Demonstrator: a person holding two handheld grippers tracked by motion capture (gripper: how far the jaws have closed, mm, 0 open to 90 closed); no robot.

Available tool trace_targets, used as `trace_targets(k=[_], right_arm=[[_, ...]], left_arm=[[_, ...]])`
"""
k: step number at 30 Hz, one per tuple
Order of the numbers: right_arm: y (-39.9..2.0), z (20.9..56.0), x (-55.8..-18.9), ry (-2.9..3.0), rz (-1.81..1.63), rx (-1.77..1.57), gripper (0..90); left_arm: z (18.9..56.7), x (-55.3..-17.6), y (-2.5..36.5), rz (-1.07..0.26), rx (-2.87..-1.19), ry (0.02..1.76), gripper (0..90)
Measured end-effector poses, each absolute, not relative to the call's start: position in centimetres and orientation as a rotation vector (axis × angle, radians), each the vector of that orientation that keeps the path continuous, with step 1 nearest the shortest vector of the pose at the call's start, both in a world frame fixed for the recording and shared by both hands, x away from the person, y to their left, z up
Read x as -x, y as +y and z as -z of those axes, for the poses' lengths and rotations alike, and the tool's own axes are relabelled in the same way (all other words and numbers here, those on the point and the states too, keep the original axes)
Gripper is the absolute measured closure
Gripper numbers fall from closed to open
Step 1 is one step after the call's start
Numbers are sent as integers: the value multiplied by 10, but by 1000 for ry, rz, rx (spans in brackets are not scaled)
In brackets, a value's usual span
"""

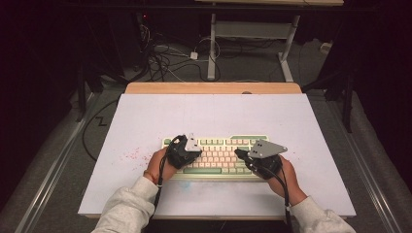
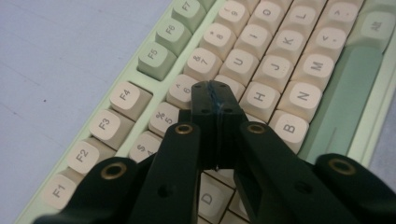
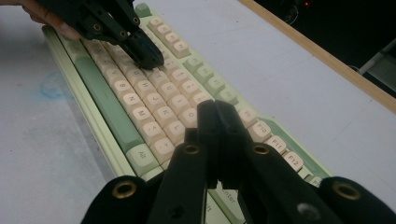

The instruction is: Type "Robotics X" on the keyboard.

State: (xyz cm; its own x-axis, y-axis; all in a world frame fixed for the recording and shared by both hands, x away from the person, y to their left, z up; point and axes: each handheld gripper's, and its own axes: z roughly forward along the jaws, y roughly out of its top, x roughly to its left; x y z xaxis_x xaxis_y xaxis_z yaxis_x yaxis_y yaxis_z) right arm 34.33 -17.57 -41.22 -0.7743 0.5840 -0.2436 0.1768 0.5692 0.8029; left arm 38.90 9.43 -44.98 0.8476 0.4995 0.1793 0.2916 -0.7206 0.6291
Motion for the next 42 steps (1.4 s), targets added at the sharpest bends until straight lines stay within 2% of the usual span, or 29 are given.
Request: trace_targets(k=[8,26,42], right_arm=[[-176,412,-343,2311,-1100,-608,900],[-177,413,-344,2316,-1097,-617,900],[-173,417,-343,2337,-1094,-606,900]], left_arm=[[441,-383,100,-528,-2392,565,874],[424,-360,118,-603,-2251,532,873],[426,-348,139,-627,-2242,548,873]])
